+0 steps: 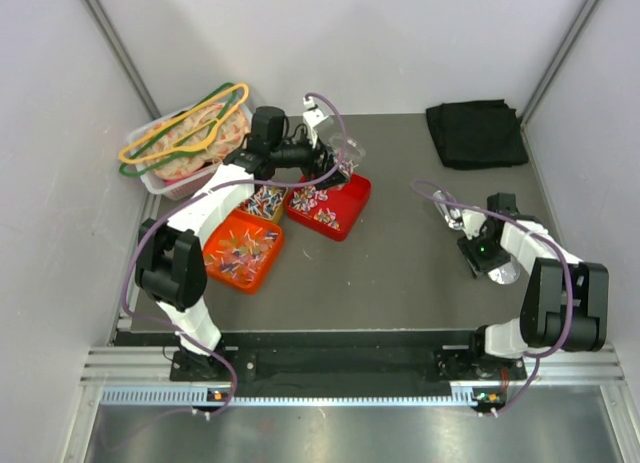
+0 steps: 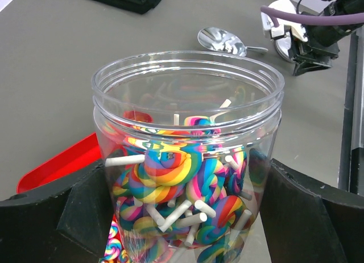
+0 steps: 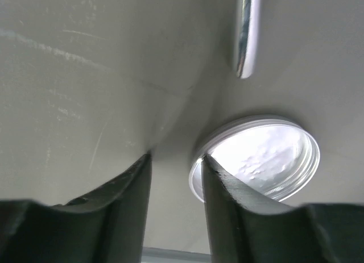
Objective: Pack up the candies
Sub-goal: Pick up the bottle lid at the center of the board.
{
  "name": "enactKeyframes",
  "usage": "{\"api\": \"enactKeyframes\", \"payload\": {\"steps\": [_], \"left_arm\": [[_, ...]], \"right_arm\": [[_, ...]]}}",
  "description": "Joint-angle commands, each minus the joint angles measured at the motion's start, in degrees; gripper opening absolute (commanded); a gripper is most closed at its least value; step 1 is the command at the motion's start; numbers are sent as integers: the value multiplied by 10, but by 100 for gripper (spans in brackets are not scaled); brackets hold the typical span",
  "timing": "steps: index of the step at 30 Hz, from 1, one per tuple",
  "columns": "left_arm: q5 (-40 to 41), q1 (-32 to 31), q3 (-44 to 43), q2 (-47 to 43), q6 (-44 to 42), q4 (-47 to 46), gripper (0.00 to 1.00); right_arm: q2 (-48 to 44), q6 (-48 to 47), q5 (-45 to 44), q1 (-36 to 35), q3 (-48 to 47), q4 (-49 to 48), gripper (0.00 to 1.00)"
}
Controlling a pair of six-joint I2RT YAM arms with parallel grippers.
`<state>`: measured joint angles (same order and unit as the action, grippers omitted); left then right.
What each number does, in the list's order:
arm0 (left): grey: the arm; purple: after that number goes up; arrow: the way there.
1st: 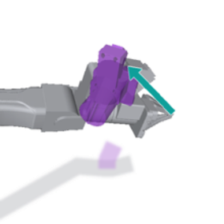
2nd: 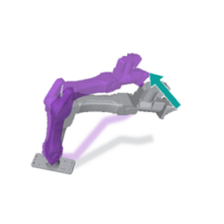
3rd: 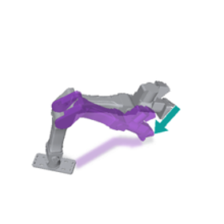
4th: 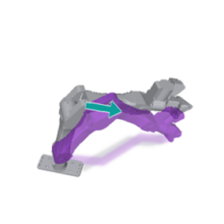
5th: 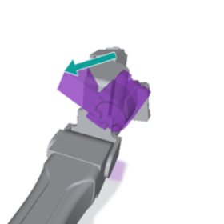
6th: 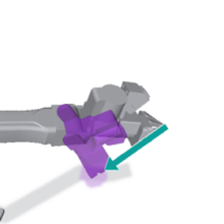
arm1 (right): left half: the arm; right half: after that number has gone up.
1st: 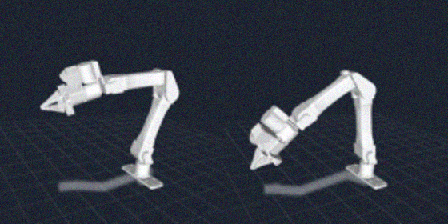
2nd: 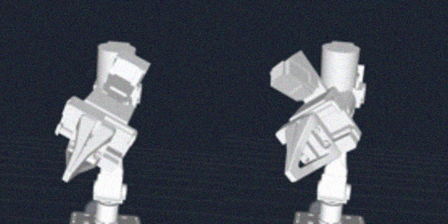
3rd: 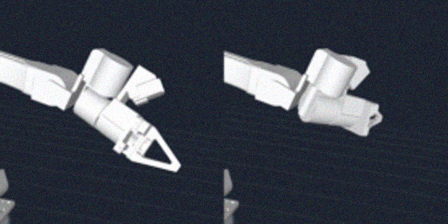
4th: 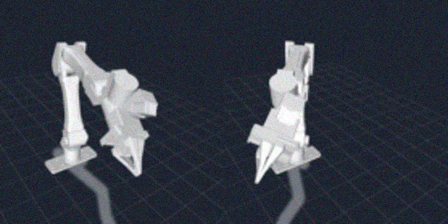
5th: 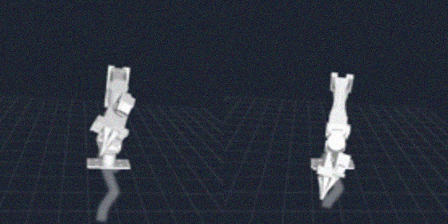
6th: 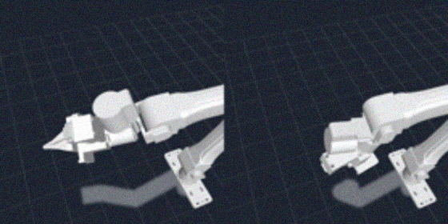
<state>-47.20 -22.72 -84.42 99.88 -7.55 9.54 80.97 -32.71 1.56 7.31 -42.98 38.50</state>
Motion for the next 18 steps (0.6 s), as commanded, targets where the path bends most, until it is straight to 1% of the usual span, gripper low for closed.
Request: {"api": "enactKeyframes", "payload": {"steps": [1, 3, 4, 8, 9, 11, 12, 13, 14, 15, 16, 17, 18], "left_arm": [[-24, 4, -3, -38, 9, -31, 51], [-25, 7, -4, -39, 10, -32, 51], [-24, 7, -6, -40, 10, -33, 51], [-24, 10, -8, -40, 9, -36, 51], [-23, 10, -10, -41, 10, -36, 51], [-22, 9, -12, -40, 8, -34, 51], [-20, 10, -14, -41, 6, -34, 51], [-20, 12, -14, -41, 6, -33, 51], [-20, 11, -14, -41, 6, -29, 51], [-22, 13, -17, -42, 0, -25, 51], [-23, 12, -18, -43, -5, -19, 51], [-23, 13, -21, -45, -11, -8, 52], [-23, 12, -23, -48, -26, 1, 52]], "right_arm": [[3, 12, -3, -1, 18, -22, 35], [5, 12, 1, -1, 23, -24, 27], [6, 12, 3, -1, 25, -23, 20], [7, 14, 12, -1, 19, -12, 13], [5, 16, 25, -1, 9, -5, 7], [-8, 22, 52, -1, -6, 27, 2], [-15, 23, 86, -1, -26, 39, 0], [-25, 22, 106, -1, -38, 53, 0], [-29, 19, 130, -2, -51, 93, 0], [-32, 13, 188, -1, -76, 112, 0], [-34, 1, 216, -2, -89, 134, 0], [-34, -7, 269, -2, -102, 170, 0], [-33, -12, 295, -5, -125, 187, 0]]}}
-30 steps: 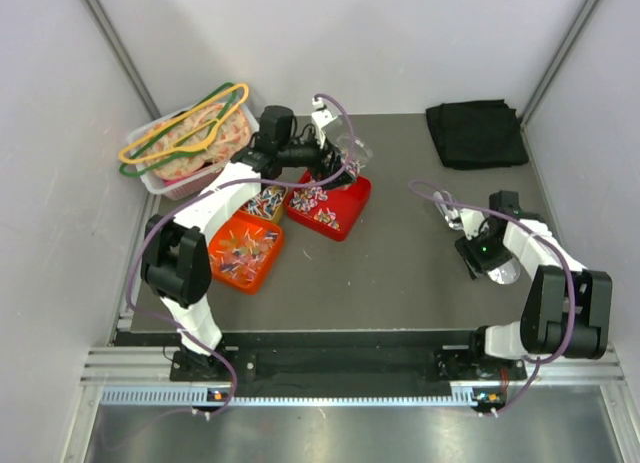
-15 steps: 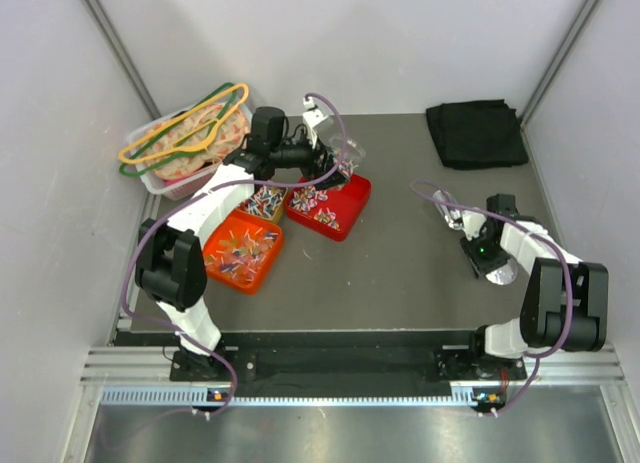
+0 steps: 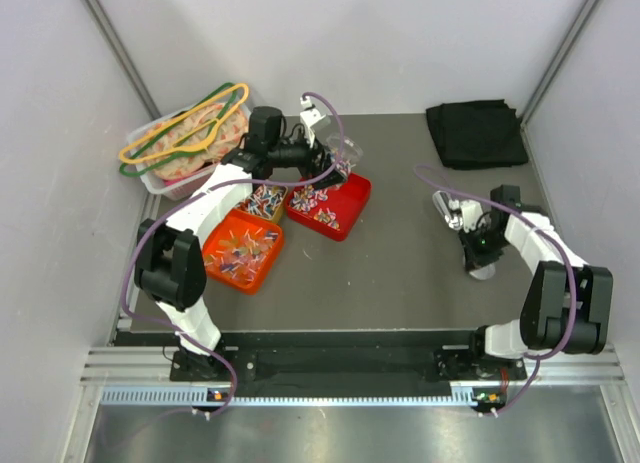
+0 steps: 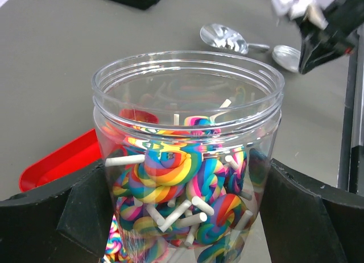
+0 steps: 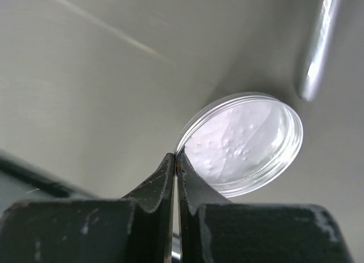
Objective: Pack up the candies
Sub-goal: Pick up the bottle lid at the center of the board, then place the bottle lid at the center of the board.
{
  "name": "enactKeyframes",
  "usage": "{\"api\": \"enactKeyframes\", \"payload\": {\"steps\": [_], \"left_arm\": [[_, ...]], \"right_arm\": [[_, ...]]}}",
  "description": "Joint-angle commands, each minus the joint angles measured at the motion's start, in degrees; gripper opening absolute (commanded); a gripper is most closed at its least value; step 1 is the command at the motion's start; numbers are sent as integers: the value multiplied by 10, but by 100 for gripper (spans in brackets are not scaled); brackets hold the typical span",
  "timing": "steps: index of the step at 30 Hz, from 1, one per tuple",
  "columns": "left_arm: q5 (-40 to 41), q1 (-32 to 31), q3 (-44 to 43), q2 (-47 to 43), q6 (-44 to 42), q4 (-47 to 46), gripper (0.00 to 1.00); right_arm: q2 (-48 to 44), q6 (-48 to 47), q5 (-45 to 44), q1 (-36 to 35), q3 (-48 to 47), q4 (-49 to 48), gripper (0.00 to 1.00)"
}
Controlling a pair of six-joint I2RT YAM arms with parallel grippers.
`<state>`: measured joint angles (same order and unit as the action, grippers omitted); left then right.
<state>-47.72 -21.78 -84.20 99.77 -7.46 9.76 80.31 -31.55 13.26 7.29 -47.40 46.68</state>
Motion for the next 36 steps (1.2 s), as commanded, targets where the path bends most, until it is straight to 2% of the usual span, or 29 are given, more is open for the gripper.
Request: {"api": "enactKeyframes", "payload": {"steps": [1, 5, 8, 9, 11, 12, 13, 14, 22, 31, 32, 34, 36], "left_arm": [[-18, 2, -26, -48, -34, 5, 52], [-20, 3, -29, -53, -72, 32, 52], [-25, 9, -40, -48, -98, 68, 52], [-29, 10, -50, -47, -105, 77, 52], [-34, 11, -61, -43, -118, 104, 52], [-37, 11, -73, -42, -130, 116, 52], [-38, 12, -80, -40, -139, 138, 53], [-38, 11, -86, -39, -142, 143, 53], [-25, 11, -118, -30, -151, 177, 53], [-23, 7, -127, -24, -153, 192, 54], [-25, 5, -131, -23, -150, 192, 54], [-25, 3, -134, -19, -147, 192, 54], [-29, 2, -135, -19, -146, 192, 54]], "right_arm": [[-23, -37, 204, -6, -92, 119, 0], [19, -72, 352, -24, -136, 180, 0], [53, -118, 427, -43, -175, 233, 0], [87, -140, 484, -46, -201, 253, 0], [129, -232, 554, -56, -233, 348, 0], [186, -323, 576, -58, -266, 396, 0], [212, -348, 592, -58, -283, 460, 0], [235, -342, 613, -60, -294, 461, 0], [358, -382, 634, -119, -356, 461, 0], [433, -402, 650, -118, -349, 460, 0], [437, -401, 650, -117, -350, 460, 7], [440, -399, 652, -109, -349, 459, 12], [440, -395, 646, -104, -347, 457, 22]]}}
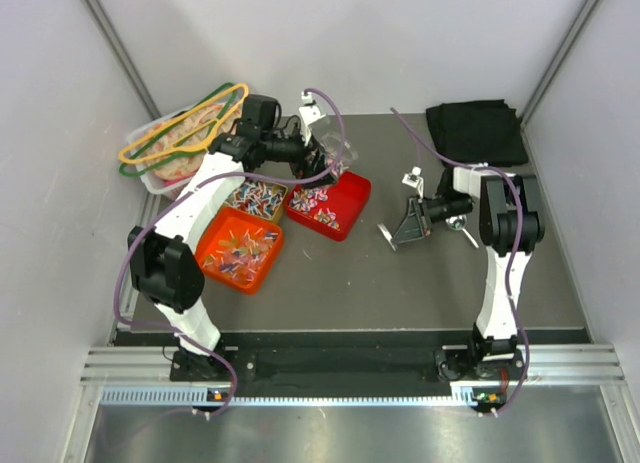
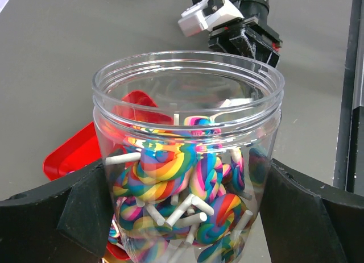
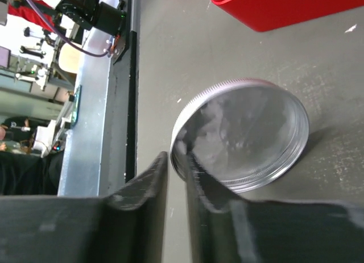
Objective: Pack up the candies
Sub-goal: Place the bottle lid at the center of the board.
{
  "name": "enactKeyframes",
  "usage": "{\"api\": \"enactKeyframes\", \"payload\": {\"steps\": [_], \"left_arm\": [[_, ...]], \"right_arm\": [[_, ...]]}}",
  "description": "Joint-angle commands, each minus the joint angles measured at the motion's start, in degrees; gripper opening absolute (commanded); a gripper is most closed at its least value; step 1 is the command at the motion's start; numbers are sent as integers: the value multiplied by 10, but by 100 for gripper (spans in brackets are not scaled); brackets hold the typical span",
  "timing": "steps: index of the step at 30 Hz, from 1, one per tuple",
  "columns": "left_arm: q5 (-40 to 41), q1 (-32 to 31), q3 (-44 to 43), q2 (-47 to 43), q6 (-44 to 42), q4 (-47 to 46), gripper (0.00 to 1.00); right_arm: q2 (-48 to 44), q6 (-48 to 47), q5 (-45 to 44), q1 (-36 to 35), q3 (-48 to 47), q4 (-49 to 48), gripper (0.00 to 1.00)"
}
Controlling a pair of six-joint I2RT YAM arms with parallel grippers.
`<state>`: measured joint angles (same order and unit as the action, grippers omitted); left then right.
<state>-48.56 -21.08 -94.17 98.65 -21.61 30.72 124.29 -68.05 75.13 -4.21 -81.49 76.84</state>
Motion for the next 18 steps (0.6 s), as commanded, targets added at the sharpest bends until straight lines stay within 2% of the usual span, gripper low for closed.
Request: {"api": "enactKeyframes", "payload": {"steps": [1, 4, 10, 11, 12, 13, 14, 15, 16, 18], "left_arm": [[-22, -5, -37, -7, -4, -17, 54], [-27, -5, -37, -7, -5, -15, 54], [-31, -5, -38, -4, -3, -14, 55], [-30, -5, -39, -4, -1, -14, 55], [-31, -5, -41, -4, 0, -14, 55], [-30, -5, -41, -4, 2, -13, 55], [-29, -5, -42, -4, 0, -12, 55], [-29, -5, -40, -4, 0, -9, 55], [-28, -5, -39, -5, -1, -8, 55], [-26, -5, -37, -5, -3, -4, 55]], "right_arm": [[1, -29, 27, 20, -5, 155, 27], [6, -26, 27, 35, -2, 155, 34], [-29, -24, 1, 56, 8, 155, 36], [-43, -19, -10, 53, 12, 119, 36], [-61, 84, -30, 49, 19, 70, 36], [-91, 138, -56, 45, 33, 4, 36], [-161, 191, -123, 45, 81, -126, 40], [-204, 274, -166, 13, 107, -189, 44], [-235, 283, -237, -1, 144, -219, 50], [-292, 292, -285, -34, 155, -253, 53]]}}
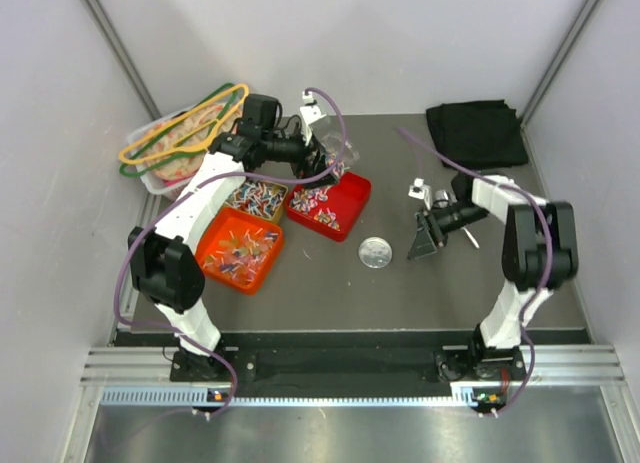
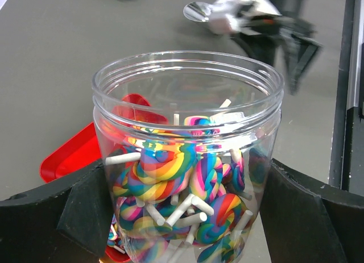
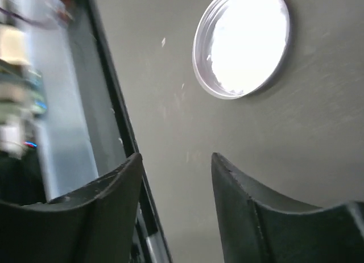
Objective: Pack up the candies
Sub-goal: Place the bottle lid at the center of the board, then adjust the bottle lid at the center of the board.
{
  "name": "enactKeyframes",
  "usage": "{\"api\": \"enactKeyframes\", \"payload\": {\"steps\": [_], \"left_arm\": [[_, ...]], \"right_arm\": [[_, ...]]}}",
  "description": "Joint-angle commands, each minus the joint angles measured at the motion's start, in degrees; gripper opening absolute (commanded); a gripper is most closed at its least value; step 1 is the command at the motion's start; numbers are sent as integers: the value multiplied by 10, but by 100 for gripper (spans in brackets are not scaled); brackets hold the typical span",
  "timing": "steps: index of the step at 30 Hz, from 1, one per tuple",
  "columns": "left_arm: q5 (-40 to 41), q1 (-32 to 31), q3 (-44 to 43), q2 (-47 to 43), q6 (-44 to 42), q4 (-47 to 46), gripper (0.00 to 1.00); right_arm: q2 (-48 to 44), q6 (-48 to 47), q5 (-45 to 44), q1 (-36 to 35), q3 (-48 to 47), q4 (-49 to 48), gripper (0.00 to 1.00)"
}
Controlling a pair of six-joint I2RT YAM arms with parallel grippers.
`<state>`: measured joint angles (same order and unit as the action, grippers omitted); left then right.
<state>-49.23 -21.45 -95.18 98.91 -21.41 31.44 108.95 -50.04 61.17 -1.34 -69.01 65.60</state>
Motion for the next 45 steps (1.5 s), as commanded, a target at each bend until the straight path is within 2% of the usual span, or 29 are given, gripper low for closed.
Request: {"api": "enactKeyframes", "payload": {"steps": [1, 3, 6, 7, 9, 12, 15, 21, 29, 32, 35, 36, 37, 44, 45], "left_arm": [[-17, -2, -25, -8, -6, -10, 55], [-13, -1, -23, -11, -8, -9, 55], [-10, -2, -15, -14, -14, -3, 55], [-9, -2, -12, -14, -16, -1, 55], [-7, -1, -8, -15, -16, -1, 54], [-2, 0, -4, -20, -19, 2, 54], [2, 0, -2, -24, -21, 5, 54], [4, 4, 7, -29, -23, 7, 54], [0, 11, 16, -36, -30, 12, 54], [-2, 13, 18, -38, -30, 13, 54], [-2, 14, 20, -37, -29, 12, 54], [-2, 14, 20, -37, -29, 12, 54], [-2, 14, 21, -37, -30, 13, 54], [-6, 16, 19, -38, -32, 13, 55], [-7, 16, 19, -38, -29, 13, 55]], "right_arm": [[-149, 112, -168, -71, 31, -141, 57], [-193, 118, -209, -110, 44, -179, 62], [-244, 111, -347, -172, 97, -244, 76], [-246, 107, -391, -207, 107, -266, 87], [-229, 108, -408, -226, 100, -268, 99], [-206, 108, -400, -237, 72, -262, 99], [-196, 110, -429, -267, 73, -289, 99], [-206, 76, -547, -388, 148, -379, 99], [-191, 38, -610, -420, 157, -393, 99], [-197, 25, -645, -451, 183, -416, 93], [-196, 14, -673, -473, 203, -432, 81], [-196, 12, -681, -477, 208, -432, 63], [-199, 10, -684, -485, 211, -435, 58], [-199, 8, -693, -495, 228, -443, 45], [-197, 9, -695, -496, 230, -443, 39]]}}
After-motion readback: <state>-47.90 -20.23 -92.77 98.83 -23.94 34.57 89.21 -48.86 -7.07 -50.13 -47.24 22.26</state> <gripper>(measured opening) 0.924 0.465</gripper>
